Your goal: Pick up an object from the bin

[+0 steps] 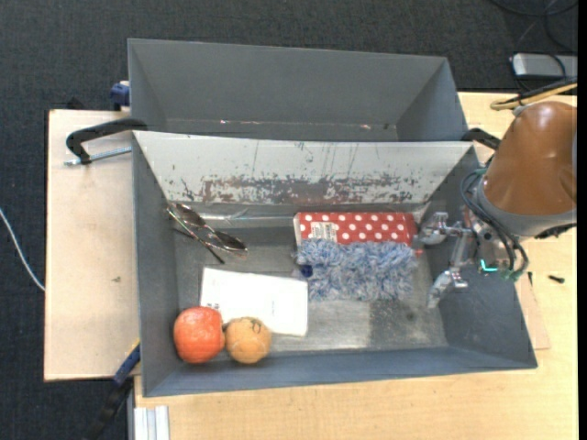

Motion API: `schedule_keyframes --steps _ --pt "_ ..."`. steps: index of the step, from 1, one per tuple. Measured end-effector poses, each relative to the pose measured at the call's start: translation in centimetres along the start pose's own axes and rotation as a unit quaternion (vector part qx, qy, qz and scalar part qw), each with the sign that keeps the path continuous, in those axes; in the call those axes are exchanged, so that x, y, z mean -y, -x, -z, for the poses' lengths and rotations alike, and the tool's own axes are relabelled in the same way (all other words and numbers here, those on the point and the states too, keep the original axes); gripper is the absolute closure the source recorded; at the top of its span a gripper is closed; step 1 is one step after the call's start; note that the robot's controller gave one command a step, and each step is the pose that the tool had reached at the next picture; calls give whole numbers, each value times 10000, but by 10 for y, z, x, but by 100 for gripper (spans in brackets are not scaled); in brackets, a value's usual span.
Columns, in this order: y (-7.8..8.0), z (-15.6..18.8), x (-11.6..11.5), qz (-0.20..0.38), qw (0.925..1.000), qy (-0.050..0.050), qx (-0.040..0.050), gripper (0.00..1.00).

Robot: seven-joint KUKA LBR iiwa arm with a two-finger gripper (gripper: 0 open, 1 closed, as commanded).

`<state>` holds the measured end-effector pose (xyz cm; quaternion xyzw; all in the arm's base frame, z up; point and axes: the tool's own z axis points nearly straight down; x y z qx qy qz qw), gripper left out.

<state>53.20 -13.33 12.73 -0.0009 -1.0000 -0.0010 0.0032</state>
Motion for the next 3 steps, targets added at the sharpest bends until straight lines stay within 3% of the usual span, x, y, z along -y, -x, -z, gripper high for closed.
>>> schedule_keyframes --steps 1,2,3 --pt "2 4 0 9 10000 -8 39 0" --pt "-8 -48 -83 1427 9897 -81 83 100" --pt "-8 -48 -83 1423 9898 -80 84 100"
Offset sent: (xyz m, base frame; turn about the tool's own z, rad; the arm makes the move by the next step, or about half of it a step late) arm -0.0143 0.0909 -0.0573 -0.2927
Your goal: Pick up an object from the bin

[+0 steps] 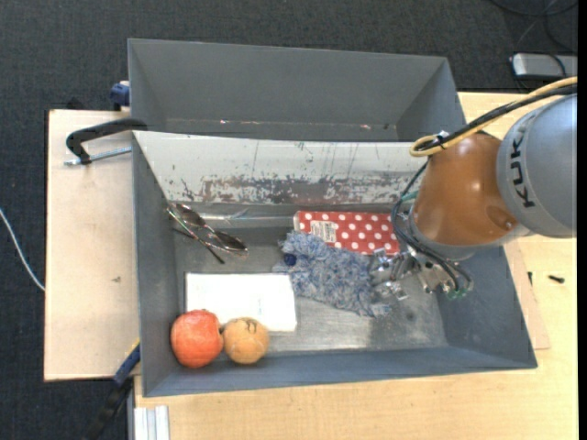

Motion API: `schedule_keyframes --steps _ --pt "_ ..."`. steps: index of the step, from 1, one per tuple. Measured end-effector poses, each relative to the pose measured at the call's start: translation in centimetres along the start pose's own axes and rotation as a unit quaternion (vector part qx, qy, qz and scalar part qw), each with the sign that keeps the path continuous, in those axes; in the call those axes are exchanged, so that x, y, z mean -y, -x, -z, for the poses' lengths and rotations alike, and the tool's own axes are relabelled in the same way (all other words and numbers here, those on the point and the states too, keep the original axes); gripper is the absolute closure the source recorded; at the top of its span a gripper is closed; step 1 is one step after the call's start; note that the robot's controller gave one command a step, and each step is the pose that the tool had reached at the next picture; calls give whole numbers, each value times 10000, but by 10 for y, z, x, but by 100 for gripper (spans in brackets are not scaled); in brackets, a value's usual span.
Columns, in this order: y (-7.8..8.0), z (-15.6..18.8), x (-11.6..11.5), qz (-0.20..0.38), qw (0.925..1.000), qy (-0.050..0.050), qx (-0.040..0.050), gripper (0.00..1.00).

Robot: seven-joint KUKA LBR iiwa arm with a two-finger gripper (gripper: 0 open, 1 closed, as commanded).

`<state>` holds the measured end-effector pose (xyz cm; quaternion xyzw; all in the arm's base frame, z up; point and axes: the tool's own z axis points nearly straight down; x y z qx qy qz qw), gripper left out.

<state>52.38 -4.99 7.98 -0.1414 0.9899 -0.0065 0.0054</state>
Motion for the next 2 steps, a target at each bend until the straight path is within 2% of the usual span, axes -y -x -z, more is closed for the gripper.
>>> schedule_keyframes --steps 1,2 --pt "-8 36 -5 -12 10000 69 -43 100" --pt "4 74 6 96 9999 67 -12 100"
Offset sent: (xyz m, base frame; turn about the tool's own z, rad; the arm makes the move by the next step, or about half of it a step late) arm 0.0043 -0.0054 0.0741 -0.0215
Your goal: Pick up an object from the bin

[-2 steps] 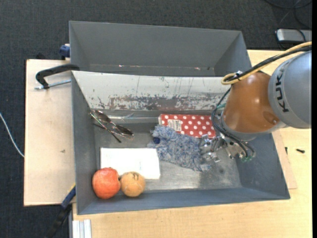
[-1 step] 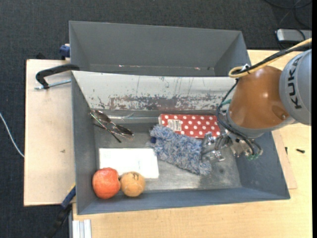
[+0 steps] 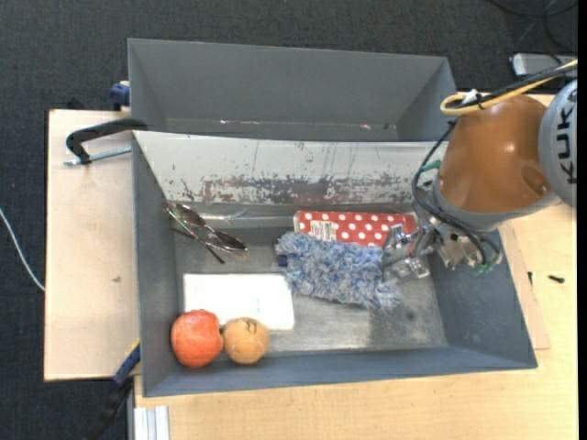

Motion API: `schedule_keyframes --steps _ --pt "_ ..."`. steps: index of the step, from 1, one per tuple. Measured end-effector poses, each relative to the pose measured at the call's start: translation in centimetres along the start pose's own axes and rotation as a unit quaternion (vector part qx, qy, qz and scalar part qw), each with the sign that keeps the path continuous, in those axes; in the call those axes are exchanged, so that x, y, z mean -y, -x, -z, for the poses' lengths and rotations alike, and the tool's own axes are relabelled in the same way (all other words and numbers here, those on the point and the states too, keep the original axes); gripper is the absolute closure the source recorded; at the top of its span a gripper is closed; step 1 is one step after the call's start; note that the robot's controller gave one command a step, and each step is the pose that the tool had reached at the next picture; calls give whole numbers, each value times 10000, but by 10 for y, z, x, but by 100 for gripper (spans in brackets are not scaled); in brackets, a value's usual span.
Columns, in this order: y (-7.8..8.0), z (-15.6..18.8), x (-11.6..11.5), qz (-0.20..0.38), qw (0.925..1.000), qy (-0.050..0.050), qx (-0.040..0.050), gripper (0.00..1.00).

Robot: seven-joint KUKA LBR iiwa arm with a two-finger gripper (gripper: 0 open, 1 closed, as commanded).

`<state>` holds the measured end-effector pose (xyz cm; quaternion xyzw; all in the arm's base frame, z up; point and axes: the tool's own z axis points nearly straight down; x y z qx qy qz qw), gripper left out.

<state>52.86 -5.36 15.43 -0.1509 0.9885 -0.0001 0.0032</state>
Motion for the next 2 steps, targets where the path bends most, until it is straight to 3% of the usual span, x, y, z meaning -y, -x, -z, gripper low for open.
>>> schedule_keyframes --steps 1,2 --pt "-2 20 -8 -167 9999 1 1 100" --pt "5 74 -14 157 9999 14 -27 100"
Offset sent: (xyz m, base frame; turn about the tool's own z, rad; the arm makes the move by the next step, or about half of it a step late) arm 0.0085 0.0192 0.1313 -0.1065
